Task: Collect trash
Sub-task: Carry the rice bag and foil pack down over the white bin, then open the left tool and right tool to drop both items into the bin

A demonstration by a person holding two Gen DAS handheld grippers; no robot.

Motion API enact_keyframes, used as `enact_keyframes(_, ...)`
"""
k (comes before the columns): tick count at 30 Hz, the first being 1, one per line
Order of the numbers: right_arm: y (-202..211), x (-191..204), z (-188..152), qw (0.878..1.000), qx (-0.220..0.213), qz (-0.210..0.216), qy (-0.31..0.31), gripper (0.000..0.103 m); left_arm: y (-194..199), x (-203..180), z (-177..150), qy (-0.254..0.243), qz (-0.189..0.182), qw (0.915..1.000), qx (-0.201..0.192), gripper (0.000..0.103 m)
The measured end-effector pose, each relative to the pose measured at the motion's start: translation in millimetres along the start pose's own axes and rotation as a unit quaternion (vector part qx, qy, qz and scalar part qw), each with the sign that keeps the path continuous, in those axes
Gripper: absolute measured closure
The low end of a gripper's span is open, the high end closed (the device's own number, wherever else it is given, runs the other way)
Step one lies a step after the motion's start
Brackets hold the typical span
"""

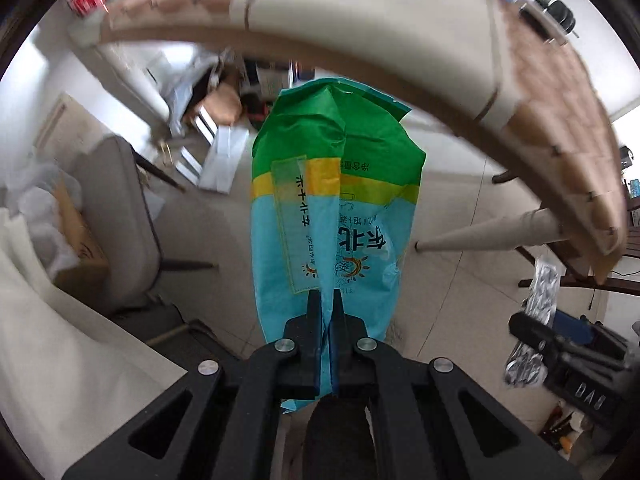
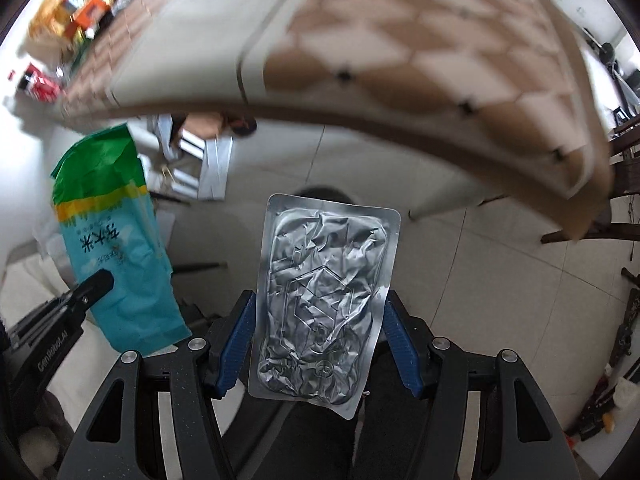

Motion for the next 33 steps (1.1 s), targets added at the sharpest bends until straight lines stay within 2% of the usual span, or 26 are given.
enact_keyframes(7, -115, -12, -2, 0.999, 0.034, -0.011, 0.001, 0.038, -121, 15, 20, 0.016, -0.027, 0.9984, 0.046, 0.103)
enact_keyframes(8, -128, -14, 0, 0.998, 0.053, -0.019, 0.001, 0.038, -137, 17, 24, 0.018, -0.034, 0.9979, 0.052, 0.102)
enact_keyframes(12, -194, -24, 17, 0.998, 0.058, -0.024, -0.006, 0.038, -206, 23, 37, 0.025, -0.06, 0.995, 0.076, 0.102)
enact_keyframes(16, -250, -28, 36, 0.997, 0.068, -0.025, -0.005, 0.038, -263, 21, 45, 0.029, -0.099, 0.9887, 0.109, 0.102)
enact_keyframes(21, -311, -41, 55, 0.996, 0.083, -0.013, -0.013, 0.038, -309, 12, 47, 0.024, -0.128, 0.9804, 0.148, 0.101)
enact_keyframes(25, -345, -48, 63, 0.995, 0.1, 0.001, -0.011, 0.038, -329, 9, 45, 0.038, -0.151, 0.972, 0.177, 0.099)
enact_keyframes(28, -365, -50, 66, 0.993, 0.117, 0.012, -0.013, 0.038, -332, 9, 45, 0.036, -0.142, 0.9726, 0.181, 0.097)
enact_keyframes(30, -374, -51, 68, 0.993, 0.12, 0.012, -0.015, 0.037, -331, 8, 45, 0.035, -0.132, 0.974, 0.181, 0.076)
enact_keyframes(31, -379, -49, 68, 0.992, 0.127, 0.016, -0.013, 0.037, -330, 7, 45, 0.033, -0.127, 0.9752, 0.178, 0.038)
enact_keyframes(32, -383, -48, 69, 0.991, 0.129, 0.018, -0.011, 0.037, -331, 9, 45, 0.032, -0.123, 0.9768, 0.173, 0.013)
enact_keyframes(33, -384, -48, 70, 0.991, 0.13, 0.019, -0.009, 0.036, -327, 9, 45, 0.031, -0.116, 0.9789, 0.165, 0.011)
Point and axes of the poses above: each gripper's, at about its wrist camera, not at the fingertips, and y roughly against the way its jaws point, x to its left, z to its top, the point moved 1 cm from there along -y, roughly the way its jaws point, and after that the axes turned 10 degrees about -y, right-handed, at the moved point
